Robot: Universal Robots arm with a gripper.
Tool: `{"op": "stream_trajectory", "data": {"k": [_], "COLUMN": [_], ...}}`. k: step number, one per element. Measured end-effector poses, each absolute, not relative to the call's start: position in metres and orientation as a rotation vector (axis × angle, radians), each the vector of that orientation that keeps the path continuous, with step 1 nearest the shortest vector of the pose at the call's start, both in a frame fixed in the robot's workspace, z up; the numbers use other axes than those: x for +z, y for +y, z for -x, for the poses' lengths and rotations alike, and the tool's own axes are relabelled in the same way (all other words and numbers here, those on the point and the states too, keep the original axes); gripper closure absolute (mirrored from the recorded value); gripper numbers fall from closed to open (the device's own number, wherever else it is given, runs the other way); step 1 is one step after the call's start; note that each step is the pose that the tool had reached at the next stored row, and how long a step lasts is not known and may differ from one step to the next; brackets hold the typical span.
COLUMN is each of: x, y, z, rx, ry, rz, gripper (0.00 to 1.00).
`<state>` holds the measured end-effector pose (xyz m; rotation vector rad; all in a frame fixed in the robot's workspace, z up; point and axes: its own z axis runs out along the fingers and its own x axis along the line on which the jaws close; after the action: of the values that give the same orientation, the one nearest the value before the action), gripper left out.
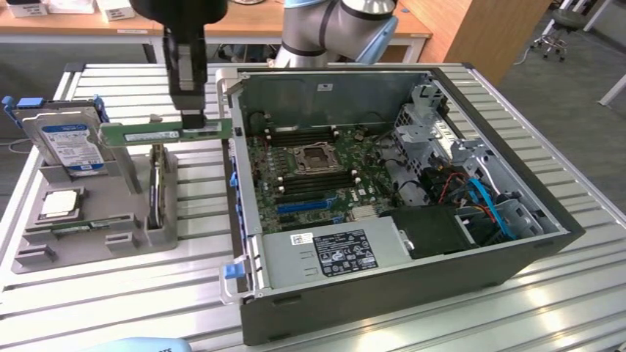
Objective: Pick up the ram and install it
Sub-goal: 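Pick up the ram and move it above insertion slot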
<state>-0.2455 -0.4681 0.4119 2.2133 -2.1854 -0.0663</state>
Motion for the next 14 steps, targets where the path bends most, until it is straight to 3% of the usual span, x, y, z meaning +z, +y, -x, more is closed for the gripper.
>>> {"op": "stream_trajectory", "data": {"k": [14], "x": [0.412], "y": [-0.468], "z": [0.199], "rx": [-0.066], "ry": [-2.185], "rz": [-2.213], "gripper": [0.88]}}
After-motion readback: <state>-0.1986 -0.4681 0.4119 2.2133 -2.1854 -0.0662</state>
